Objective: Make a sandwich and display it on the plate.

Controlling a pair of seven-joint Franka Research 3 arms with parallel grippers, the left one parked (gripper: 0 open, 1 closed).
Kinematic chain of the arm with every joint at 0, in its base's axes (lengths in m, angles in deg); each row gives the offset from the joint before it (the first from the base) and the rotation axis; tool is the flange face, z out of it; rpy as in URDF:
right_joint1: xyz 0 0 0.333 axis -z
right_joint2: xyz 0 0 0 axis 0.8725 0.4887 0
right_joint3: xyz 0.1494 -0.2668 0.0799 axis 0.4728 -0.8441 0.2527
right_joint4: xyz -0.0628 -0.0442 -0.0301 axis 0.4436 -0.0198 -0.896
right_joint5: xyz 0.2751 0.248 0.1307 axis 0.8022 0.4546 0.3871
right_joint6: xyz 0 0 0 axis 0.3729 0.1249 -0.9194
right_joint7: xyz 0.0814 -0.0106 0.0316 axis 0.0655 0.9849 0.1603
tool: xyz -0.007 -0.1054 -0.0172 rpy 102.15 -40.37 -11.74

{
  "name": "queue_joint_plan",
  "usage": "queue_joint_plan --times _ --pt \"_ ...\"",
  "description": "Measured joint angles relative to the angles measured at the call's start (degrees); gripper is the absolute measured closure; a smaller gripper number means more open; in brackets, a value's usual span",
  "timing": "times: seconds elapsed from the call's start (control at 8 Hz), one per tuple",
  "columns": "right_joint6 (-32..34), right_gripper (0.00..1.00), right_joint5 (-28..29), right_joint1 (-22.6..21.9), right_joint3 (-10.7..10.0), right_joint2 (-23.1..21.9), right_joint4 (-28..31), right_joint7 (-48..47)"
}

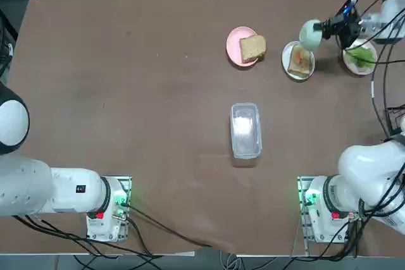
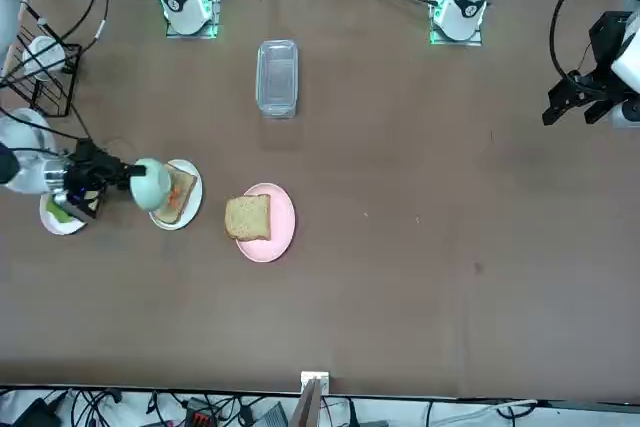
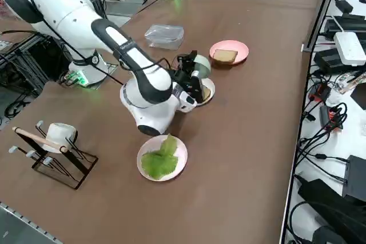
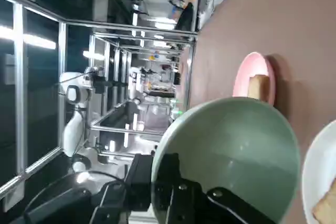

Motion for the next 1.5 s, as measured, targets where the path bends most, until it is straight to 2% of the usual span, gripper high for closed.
queue_joint_plan --times 0.38,0.62,1.0,1.5 --pt "-2.44 0.95 -13.48 -3.05 0.37 -0.83 -12.91 -7.68" --pt "-10.0 0.95 -26.26 -6.18 0.4 -0.82 -17.94 -8.16" --pt "-23.94 0.95 -45.08 -10.14 0.39 -0.58 -20.41 -8.87" --pt "-38.86 0.95 -64.05 -12.27 0.15 1.91 -20.38 -9.63"
